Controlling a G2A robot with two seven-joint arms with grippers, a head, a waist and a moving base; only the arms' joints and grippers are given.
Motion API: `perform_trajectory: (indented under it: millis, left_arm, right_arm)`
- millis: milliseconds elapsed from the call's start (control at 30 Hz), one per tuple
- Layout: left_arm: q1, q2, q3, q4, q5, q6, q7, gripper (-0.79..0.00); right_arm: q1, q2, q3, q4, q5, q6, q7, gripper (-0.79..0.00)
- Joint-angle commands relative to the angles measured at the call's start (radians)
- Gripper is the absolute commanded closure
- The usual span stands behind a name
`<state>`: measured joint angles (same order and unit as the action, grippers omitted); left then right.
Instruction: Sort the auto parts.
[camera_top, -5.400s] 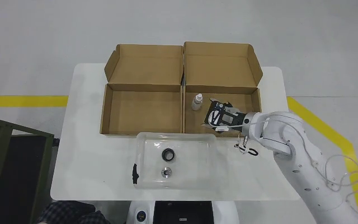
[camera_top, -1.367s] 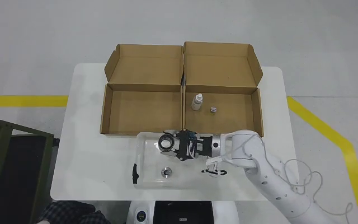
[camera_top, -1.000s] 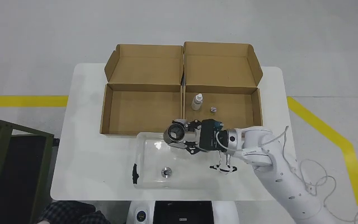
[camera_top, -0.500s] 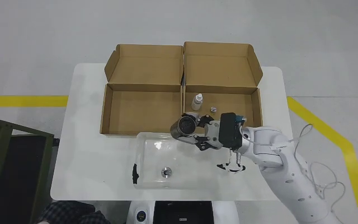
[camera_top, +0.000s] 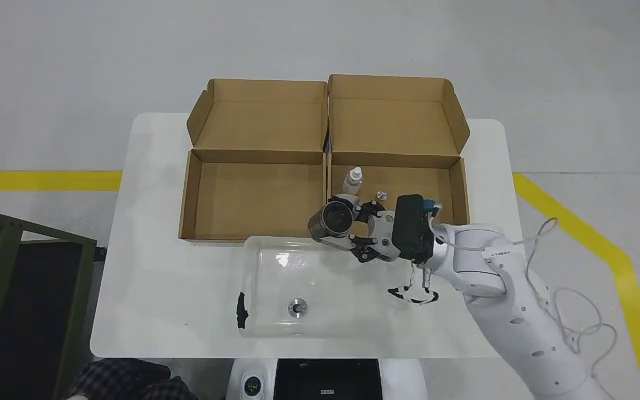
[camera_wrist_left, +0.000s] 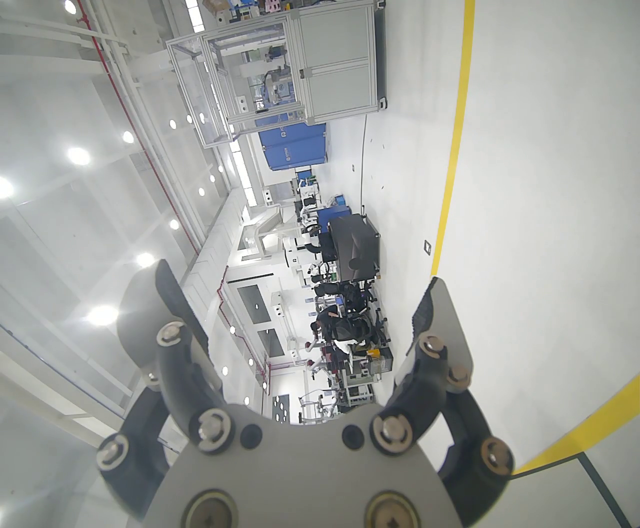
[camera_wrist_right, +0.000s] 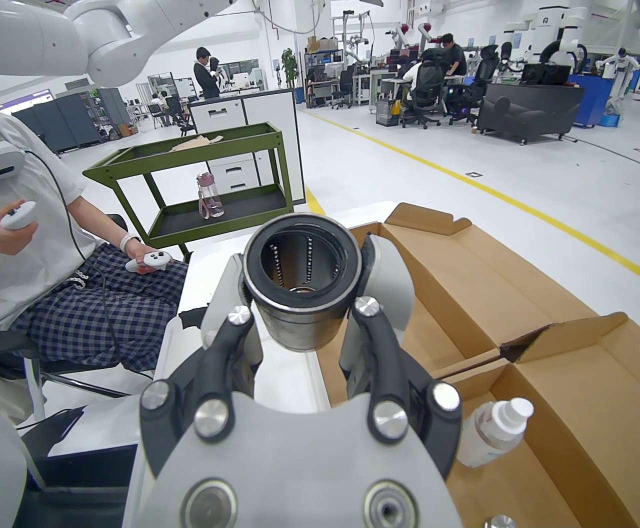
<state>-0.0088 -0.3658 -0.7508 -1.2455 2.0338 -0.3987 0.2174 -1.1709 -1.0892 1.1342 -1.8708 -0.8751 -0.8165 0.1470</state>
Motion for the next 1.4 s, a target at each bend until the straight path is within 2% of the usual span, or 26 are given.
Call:
perform_trajectory:
  millis: [0,467,633,1000,1367]
  left_arm:
    - [0.0,0.0,0.0,0.0,0.0,0.0,0.0,-0.785]
    - [0.0,0.0,0.0,0.0,0.0,0.0,0.0,-0.785]
    - [0.0,0.0,0.0,0.0,0.0,0.0,0.0,-0.785]
    - [0.0,0.0,0.0,0.0,0.0,0.0,0.0,-0.785]
    - [0.0,0.0,0.0,0.0,0.0,0.0,0.0,-0.785]
  right_arm:
    - [0.0,0.0,0.0,0.0,0.0,0.0,0.0,0.0]
    - [0.0,0.0,0.0,0.0,0.0,0.0,0.0,0.0]
    - [0.007,-0.006,-0.03,-0.007,-0.033,0.051,0.019,0.0]
    - [0.16,-0.051,-0.175,0.132,-0.092,0.146,0.015,0.0]
    - [0.342,-0.123,-0.353,0.294,-0.152,0.241,0.039,0.0]
